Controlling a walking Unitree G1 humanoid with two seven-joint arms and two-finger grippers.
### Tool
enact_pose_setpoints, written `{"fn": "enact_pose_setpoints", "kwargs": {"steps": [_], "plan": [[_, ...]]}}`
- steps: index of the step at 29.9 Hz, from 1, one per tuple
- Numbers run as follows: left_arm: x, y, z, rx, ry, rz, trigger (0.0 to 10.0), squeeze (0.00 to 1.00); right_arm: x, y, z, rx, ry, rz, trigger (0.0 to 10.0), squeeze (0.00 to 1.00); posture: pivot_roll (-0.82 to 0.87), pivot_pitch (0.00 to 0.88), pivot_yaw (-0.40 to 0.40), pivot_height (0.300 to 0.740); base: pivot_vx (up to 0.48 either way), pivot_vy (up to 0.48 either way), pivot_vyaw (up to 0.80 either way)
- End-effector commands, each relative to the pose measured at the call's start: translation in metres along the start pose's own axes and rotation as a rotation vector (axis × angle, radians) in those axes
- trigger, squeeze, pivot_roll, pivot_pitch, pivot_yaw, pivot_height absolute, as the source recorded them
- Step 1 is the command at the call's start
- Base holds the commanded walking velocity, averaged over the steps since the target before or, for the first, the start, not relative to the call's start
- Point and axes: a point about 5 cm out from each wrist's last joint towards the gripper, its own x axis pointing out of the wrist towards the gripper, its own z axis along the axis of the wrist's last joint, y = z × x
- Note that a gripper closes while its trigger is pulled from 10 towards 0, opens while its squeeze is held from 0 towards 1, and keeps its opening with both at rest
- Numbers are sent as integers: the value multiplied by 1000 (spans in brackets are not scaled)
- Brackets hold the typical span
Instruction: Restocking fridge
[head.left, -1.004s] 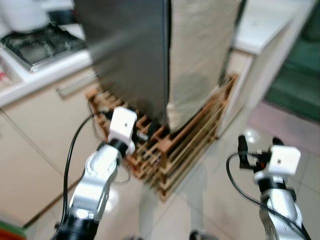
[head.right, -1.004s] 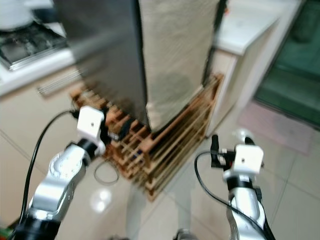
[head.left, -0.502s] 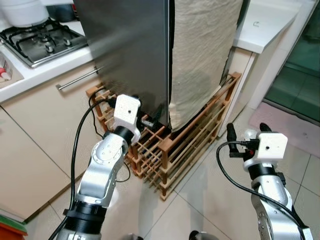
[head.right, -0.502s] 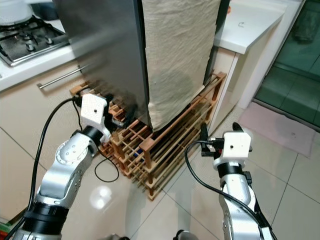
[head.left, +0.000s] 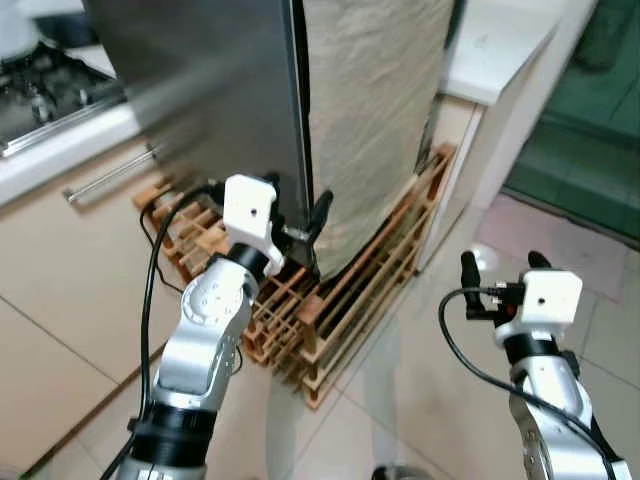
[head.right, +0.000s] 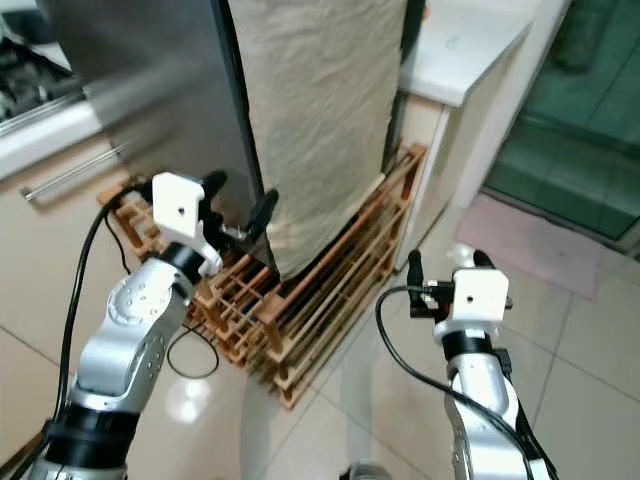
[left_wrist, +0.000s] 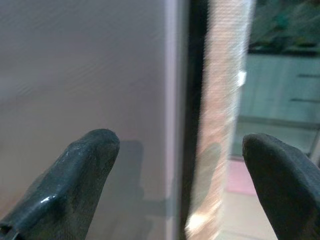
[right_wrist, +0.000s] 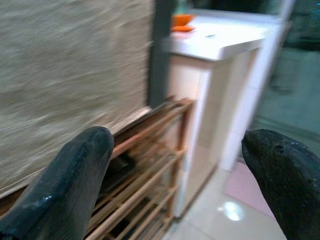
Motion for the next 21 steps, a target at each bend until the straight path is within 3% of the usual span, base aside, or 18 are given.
{"fn": "enact_pose_setpoints", "kwargs": {"steps": [1,7,11,21], "plan": [[4,3,3,10,7,-7,10000,0,-1,1,-1,-9,-4,11,10000,0,-33,29,36,740,0,0,0],[27,1,20,0,-15,-59,10000,0,-1,2,-5,-11,7,19,10000,0,-36,19,37,740,0,0,0],[39,-12,26,12,-18,-137,10000,0,0,1,-6,0,14,10,10000,0,-38,13,37,740,0,0,0],[60,-28,27,35,21,-235,10000,0,-2,0,-5,-3,9,11,10000,0,-58,11,40,740,0,0,0]]}}
